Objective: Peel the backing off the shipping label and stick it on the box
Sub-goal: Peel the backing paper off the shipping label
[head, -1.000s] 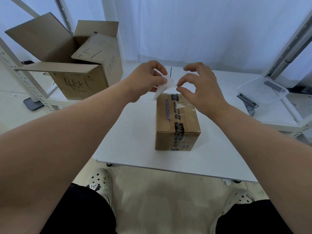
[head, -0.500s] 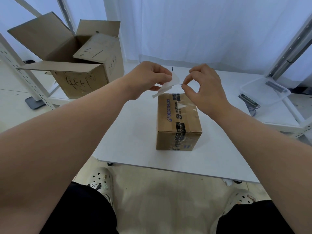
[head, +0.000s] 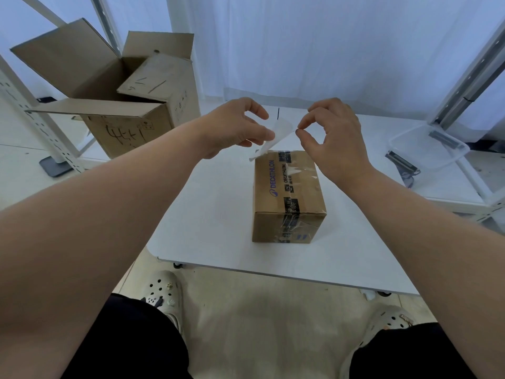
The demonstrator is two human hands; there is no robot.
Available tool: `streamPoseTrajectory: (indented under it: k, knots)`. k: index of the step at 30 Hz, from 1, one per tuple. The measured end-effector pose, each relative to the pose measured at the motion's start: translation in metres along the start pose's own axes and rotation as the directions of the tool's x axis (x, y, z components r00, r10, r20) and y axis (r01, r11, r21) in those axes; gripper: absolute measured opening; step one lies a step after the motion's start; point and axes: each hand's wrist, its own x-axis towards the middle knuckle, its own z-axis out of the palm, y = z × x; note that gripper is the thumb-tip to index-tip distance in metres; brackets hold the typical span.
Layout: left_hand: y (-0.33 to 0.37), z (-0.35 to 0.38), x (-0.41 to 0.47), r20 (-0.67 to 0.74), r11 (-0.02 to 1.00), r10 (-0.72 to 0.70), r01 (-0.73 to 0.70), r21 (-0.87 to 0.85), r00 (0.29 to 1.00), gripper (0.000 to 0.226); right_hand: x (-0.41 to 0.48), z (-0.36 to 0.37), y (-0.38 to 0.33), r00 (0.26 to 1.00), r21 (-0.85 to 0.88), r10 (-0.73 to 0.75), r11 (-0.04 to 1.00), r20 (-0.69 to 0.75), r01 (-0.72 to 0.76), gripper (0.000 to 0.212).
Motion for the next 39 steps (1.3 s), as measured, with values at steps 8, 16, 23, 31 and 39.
streamPoseTrajectory:
  k: [8,16,23,31,39]
  knots:
    - [0.001,-0.001,0.0,-0.011,0.996,0.076,-0.076,-0.054,0.997,0.019,-0.001,-0.001,0.0,0.999,-0.013,-0.034,0.999,0.007,0.034,0.02]
    - [0.008,0.002,-0.001,-0.005,0.99,0.099,-0.099,-0.095,0.995,0.014,0.0,0.0,-0.002,0.988,-0.016,-0.155,0.988,-0.024,0.155,0.016]
    - [0.005,-0.001,-0.002,0.058,0.971,0.032,-0.018,-0.24,0.998,0.01,-0.002,-0.003,-0.012,0.996,0.087,-0.085,0.993,-0.003,0.085,0.027]
    - [0.005,-0.003,-0.001,0.088,0.97,0.002,0.02,-0.242,0.996,0.008,0.0,0.001,-0.01,0.993,0.004,-0.117,0.993,0.016,0.117,0.022]
    - [0.004,-0.004,0.0,0.105,0.958,-0.013,0.042,-0.285,0.994,0.009,0.002,0.003,-0.007,0.999,0.089,-0.041,0.995,0.02,0.039,0.009]
